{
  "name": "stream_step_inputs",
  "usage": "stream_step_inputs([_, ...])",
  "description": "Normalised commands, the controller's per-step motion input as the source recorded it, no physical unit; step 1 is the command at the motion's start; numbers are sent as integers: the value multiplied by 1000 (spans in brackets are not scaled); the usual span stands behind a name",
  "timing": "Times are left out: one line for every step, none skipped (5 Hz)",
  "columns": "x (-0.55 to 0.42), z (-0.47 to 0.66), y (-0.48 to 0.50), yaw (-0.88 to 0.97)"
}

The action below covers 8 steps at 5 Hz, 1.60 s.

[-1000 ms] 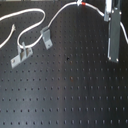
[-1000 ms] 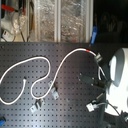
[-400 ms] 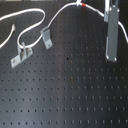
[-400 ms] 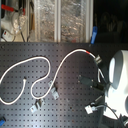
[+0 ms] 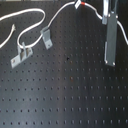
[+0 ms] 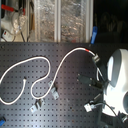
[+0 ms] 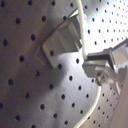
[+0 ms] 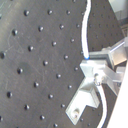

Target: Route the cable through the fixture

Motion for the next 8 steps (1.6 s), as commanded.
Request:
stream_step_inputs([-26, -1, 36, -6])
stream_step_inputs([-99, 84, 22, -51])
stream_step_inputs([-148, 180, 33, -231])
stream_step_inputs([-209, 131, 35, -306])
stream_step_inputs([-161, 22, 13, -228])
stream_step_inputs([-151, 63, 4, -388])
stream_step_inputs([-21, 0, -2, 0])
stream_step_inputs([-125, 112, 40, -146])
